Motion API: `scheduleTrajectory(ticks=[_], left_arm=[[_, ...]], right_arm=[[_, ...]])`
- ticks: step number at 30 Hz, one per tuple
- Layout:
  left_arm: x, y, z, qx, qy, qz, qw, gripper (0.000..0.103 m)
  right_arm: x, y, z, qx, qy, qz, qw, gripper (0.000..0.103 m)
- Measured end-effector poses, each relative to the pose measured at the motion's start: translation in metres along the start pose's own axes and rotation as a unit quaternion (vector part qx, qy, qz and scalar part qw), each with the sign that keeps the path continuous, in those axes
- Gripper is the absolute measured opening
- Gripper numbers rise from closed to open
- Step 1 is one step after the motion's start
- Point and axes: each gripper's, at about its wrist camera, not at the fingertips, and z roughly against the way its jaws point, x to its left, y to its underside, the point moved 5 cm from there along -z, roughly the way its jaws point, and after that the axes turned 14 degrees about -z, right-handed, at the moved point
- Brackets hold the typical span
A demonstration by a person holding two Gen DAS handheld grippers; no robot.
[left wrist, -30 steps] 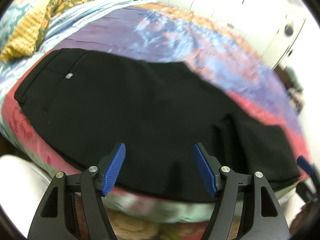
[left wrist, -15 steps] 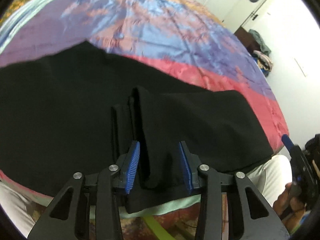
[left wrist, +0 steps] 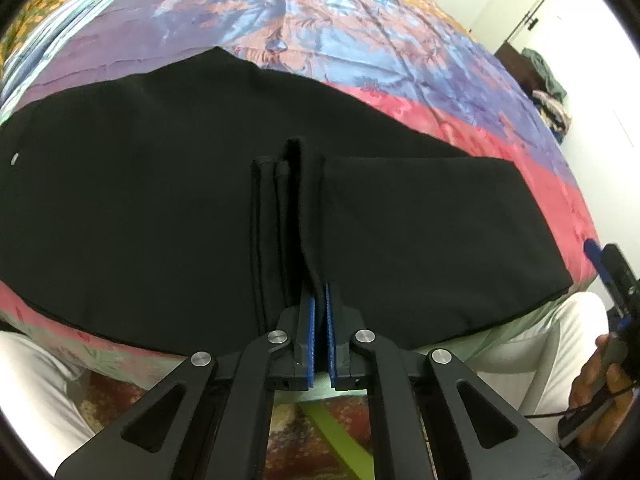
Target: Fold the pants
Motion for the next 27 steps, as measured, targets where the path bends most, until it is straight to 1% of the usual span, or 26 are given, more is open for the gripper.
scheduleTrajectory(ticks=[1, 2, 3, 4, 5, 6, 7, 8, 10, 11, 12, 14, 15, 16, 17, 18, 19, 20, 22, 23, 24, 25, 26, 27], left_arm=[[-0.002, -0.001, 0.005, -0.005, 0.001, -0.005, 1.0, 0.007], [-0.003, -0.003, 0.011, -0.009, 0.001, -0.009, 0.9999, 0.016], [-0.003, -0.005, 0.018, -0.018, 0.003, -0.01, 0.9998, 0.032], [-0.002, -0.006, 0.024, -0.031, 0.002, -0.008, 0.9995, 0.043], [0.002, -0.007, 0.031, -0.047, -0.003, -0.004, 0.9989, 0.062], [0.006, -0.008, 0.034, -0.057, -0.008, -0.001, 0.9983, 0.069], [0.011, -0.009, 0.031, -0.054, -0.013, 0.001, 0.9985, 0.069], [0.015, -0.009, 0.025, -0.042, -0.013, 0.001, 0.9991, 0.068], [0.02, -0.012, 0.011, -0.016, -0.009, 0.006, 0.9998, 0.06], [0.02, -0.013, 0.001, 0.0, -0.005, 0.006, 1.0, 0.055], [0.017, -0.013, -0.004, 0.008, -0.001, 0.005, 1.0, 0.051], [0.013, -0.014, -0.013, 0.022, -0.007, -0.003, 0.9997, 0.052], [0.012, -0.014, -0.015, 0.025, -0.013, -0.007, 0.9996, 0.043], [0.009, -0.015, -0.018, 0.027, -0.013, -0.008, 0.9995, 0.032], [0.008, -0.017, -0.017, 0.024, -0.012, -0.002, 0.9996, 0.014], [0.006, -0.019, -0.014, 0.019, -0.007, 0.004, 0.9998, 0.01], [0.002, -0.025, -0.008, 0.009, -0.005, -0.001, 0.9999, 0.009], [-0.005, -0.032, 0.002, -0.01, -0.007, -0.016, 0.9998, 0.008], [-0.021, -0.053, 0.031, -0.073, -0.006, -0.049, 0.9961, 0.007], [-0.024, -0.06, 0.042, -0.094, 0.003, -0.061, 0.9937, 0.007], [-0.023, -0.066, 0.051, -0.11, 0.002, -0.066, 0.9917, 0.007], [-0.02, -0.07, 0.055, -0.117, -0.002, -0.07, 0.9907, 0.008], [-0.012, -0.071, 0.052, -0.111, -0.007, -0.07, 0.9914, 0.008], [-0.002, -0.069, 0.042, -0.096, -0.009, -0.064, 0.9933, 0.008]], right_arm=[[0.0, 0.001, 0.0, 0.001, 0.002, 0.002, 1.0, 0.1], [0.0, 0.002, 0.001, 0.001, 0.003, 0.004, 1.0, 0.1], [0.0, 0.002, 0.002, 0.0, 0.004, 0.004, 1.0, 0.1], [-0.001, 0.002, 0.002, -0.002, 0.004, 0.001, 1.0, 0.1], [-0.002, 0.001, 0.002, -0.001, 0.004, -0.003, 1.0, 0.1], [-0.003, 0.001, 0.001, 0.0, 0.004, -0.006, 1.0, 0.1], [-0.004, 0.001, 0.0, 0.002, 0.004, -0.009, 1.0, 0.1], [-0.005, 0.001, -0.001, 0.004, 0.003, -0.012, 1.0, 0.1], [-0.005, 0.002, -0.004, 0.011, 0.001, -0.011, 1.0, 0.1], [-0.004, 0.003, -0.004, 0.013, 0.001, -0.01, 1.0, 0.1], [-0.003, 0.004, -0.005, 0.015, 0.001, -0.007, 1.0, 0.1], [-0.001, 0.005, -0.004, 0.015, 0.002, -0.003, 1.0, 0.1], [-0.001, 0.005, -0.004, 0.014, 0.002, -0.003, 1.0, 0.1], [-0.001, 0.005, -0.004, 0.014, 0.003, -0.003, 1.0, 0.1], [-0.002, 0.005, -0.003, 0.012, 0.003, -0.007, 1.0, 0.1], [-0.003, 0.004, -0.003, 0.011, 0.004, -0.009, 1.0, 0.1], [-0.005, 0.004, -0.003, 0.01, 0.005, -0.013, 1.0, 0.1], [-0.007, 0.002, -0.002, 0.006, 0.006, -0.018, 1.0, 0.1], [-0.009, 0.0, 0.002, -0.003, 0.009, -0.022, 1.0, 0.1], [-0.01, -0.001, 0.005, -0.012, 0.011, -0.023, 1.0, 0.1], [-0.011, -0.003, 0.009, -0.02, 0.014, -0.025, 0.999, 0.1], [-0.012, -0.005, 0.01, -0.024, 0.016, -0.027, 0.999, 0.1], [-0.014, -0.005, 0.01, -0.026, 0.02, -0.031, 0.999, 0.1], [-0.016, -0.006, 0.01, -0.024, 0.021, -0.035, 0.999, 0.1]])
